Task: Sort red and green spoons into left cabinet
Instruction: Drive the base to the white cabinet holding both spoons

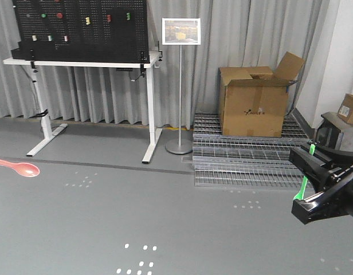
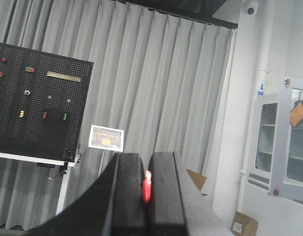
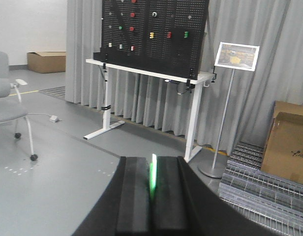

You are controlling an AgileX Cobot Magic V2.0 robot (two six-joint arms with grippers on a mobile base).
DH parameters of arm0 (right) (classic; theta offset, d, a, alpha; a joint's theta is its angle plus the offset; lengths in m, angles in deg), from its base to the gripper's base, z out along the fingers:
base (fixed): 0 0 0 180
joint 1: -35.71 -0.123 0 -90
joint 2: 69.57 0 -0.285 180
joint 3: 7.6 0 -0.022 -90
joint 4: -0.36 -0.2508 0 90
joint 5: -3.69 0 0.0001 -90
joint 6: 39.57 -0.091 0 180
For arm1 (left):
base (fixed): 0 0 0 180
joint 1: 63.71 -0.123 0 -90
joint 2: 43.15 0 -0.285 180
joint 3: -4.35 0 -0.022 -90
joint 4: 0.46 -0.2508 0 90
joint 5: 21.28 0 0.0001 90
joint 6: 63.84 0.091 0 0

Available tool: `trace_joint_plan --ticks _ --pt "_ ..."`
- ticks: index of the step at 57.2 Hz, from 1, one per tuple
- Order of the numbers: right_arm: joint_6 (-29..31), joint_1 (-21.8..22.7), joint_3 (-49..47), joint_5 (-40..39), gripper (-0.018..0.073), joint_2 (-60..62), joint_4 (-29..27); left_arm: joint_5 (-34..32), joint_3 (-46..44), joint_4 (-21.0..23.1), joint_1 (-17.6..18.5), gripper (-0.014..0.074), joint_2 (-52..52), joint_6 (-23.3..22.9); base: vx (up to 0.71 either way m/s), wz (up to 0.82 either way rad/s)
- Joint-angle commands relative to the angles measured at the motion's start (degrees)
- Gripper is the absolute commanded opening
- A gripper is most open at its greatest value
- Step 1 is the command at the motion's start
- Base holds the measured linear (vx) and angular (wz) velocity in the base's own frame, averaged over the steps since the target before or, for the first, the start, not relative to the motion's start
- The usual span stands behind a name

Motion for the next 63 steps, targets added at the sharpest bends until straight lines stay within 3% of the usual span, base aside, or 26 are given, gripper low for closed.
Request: trace_joint_plan --ticks 1,63 --pt "0.17 0.09 -1.56 -3.4 -0.0001 1.01 -0.98 -4.0 -1.6 0.41 0.5 0.0001 0.41 0.11 0.61 -0.11" --pt "0.17 0.09 -1.56 -3.38 -0.0001 1.01 -0.98 -3.92 -1.6 0.41 0.5 0.0002 0.41 0.11 0.59 -0.1"
